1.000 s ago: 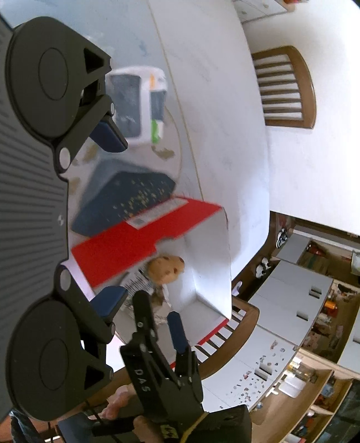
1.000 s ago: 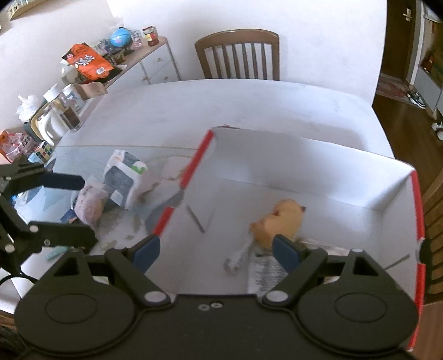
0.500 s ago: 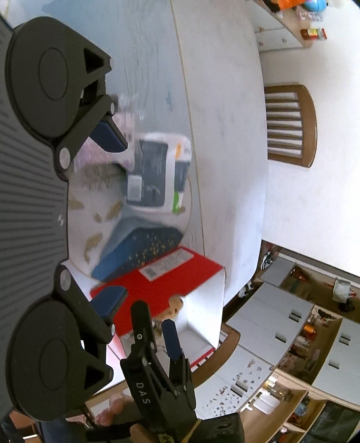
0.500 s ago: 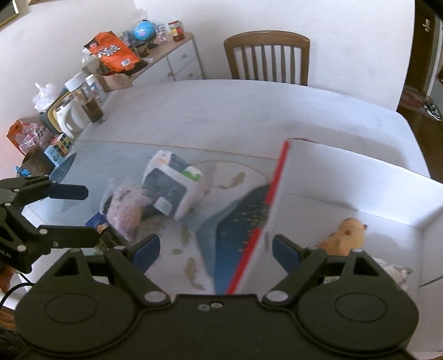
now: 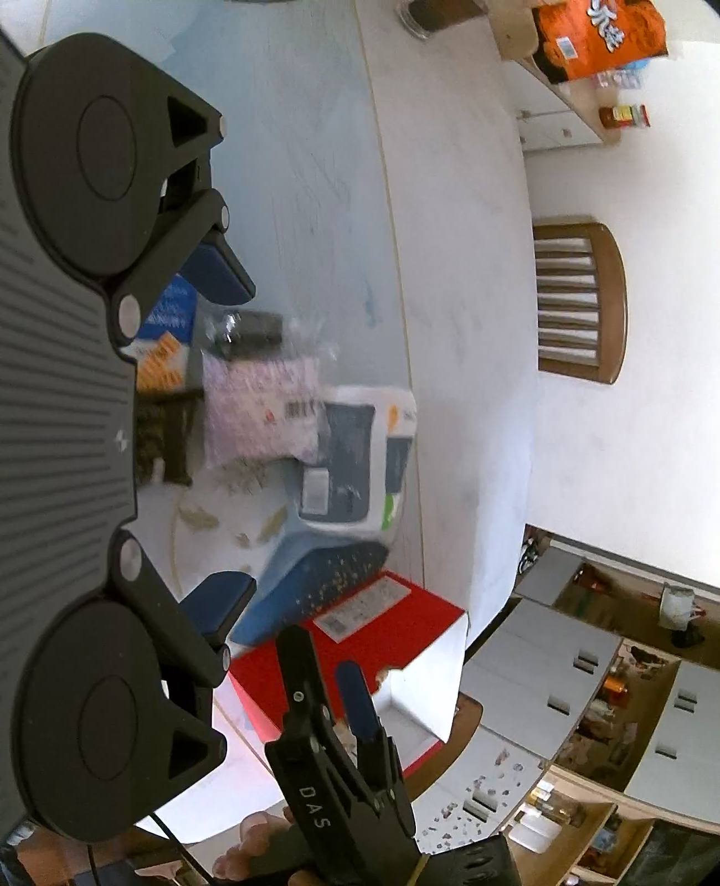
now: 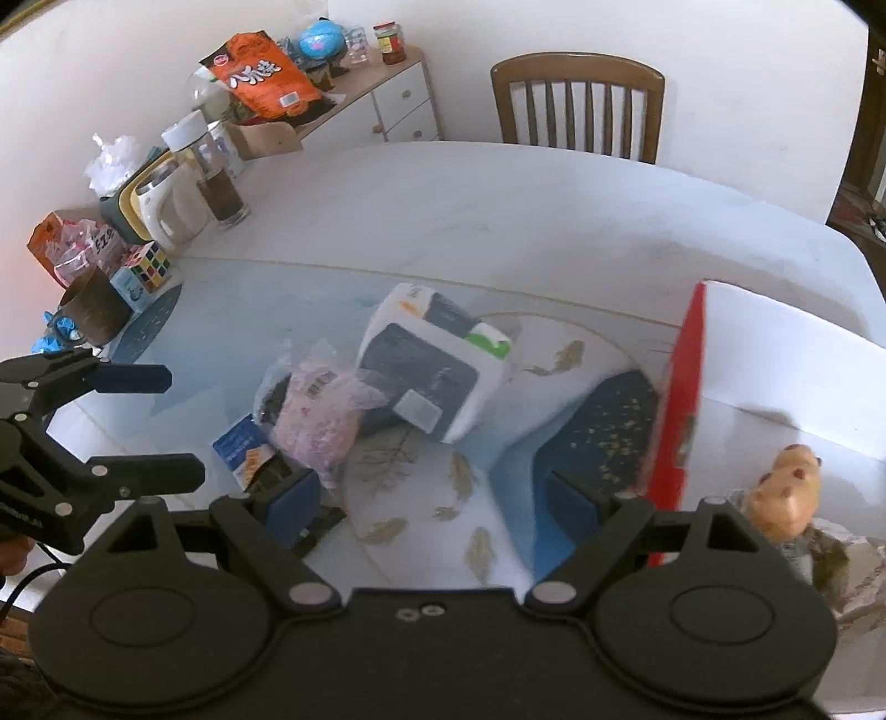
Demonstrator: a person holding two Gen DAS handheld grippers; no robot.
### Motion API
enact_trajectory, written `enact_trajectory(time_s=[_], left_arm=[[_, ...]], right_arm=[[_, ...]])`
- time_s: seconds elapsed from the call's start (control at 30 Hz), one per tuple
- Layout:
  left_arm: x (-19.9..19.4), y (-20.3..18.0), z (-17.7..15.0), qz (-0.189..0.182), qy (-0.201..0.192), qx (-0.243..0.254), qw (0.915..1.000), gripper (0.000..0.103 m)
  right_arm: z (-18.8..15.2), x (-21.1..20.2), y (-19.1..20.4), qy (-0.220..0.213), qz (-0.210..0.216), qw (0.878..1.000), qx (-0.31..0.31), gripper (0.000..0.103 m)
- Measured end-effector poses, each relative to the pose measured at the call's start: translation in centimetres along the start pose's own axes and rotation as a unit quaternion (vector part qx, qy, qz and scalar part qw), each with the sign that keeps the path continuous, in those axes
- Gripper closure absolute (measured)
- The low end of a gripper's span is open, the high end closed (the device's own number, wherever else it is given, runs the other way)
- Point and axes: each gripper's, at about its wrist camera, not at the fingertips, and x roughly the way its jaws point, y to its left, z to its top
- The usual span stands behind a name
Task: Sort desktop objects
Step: 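Withdraw both grippers from the shoebox back over the table items, then grasp the black snack pouch with the right gripper while the left gripper grasps the mint-green stick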
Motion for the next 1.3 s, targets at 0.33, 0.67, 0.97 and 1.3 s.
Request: enact_trajectory(time_s=[0.33, 0.67, 0.97, 1.3], left_arm=[[-0.1, 3.4, -3.6, 0.015, 0.024, 0.01, 0.9995, 0.0], [0.7, 3.7, -7.4, -0.017, 0.056, 0.056, 0.9967, 0.001], [1.9, 4.1, -9.3, -0.034, 0.069, 0.055, 0.9955, 0.001], [2.3, 4.1, -10.0, -0.036, 0.065, 0.063, 0.9953, 0.014]], right_arm=[[-0.1, 1.8, 2.7, 0.009, 0.003, 1.0, 0.003, 0.015], [-0.3, 4.1, 5.3, 0.027, 0.008, 1.0, -0.005, 0.015], [-1.6, 7.2, 8.0, 0.063, 0.015, 0.997, -0.028, 0.016], [-1.5, 9.8, 9.6, 0.091, 0.012, 0.993, -0.077, 0.018]])
